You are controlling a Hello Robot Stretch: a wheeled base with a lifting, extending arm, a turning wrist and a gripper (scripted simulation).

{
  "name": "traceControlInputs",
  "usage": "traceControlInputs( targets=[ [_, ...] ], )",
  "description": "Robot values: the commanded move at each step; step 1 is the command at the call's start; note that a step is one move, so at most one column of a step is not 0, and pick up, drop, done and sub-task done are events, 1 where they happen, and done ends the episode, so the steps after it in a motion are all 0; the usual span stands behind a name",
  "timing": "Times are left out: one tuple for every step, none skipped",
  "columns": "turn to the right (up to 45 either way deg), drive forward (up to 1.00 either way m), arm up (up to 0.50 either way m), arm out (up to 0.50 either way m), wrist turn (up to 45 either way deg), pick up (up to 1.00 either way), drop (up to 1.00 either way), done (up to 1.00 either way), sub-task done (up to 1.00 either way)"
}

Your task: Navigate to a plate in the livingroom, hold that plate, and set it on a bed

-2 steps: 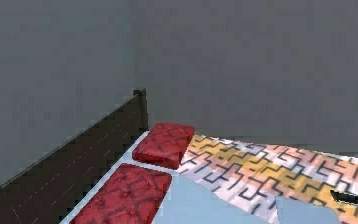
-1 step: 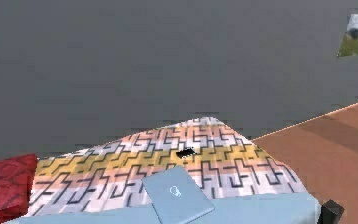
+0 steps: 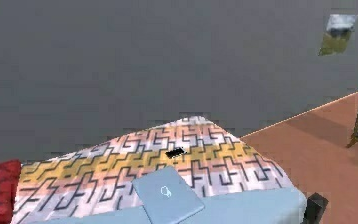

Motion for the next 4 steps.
traceControlInputs(
  targets=[
    [-45.0, 0.0, 0.0, 0.0, 0.0, 0.0, 0.0, 0.0, 0.0],
    [-39.0, 0.0, 0.0, 0.0, 0.0, 0.0, 0.0, 0.0, 0.0],
    [0.0, 0.1, 0.0, 0.0, 0.0, 0.0, 0.0, 0.0, 0.0],
    [45.0, 0.0, 0.0, 0.0, 0.0, 0.0, 0.0, 0.0, 0.0]
  ],
)
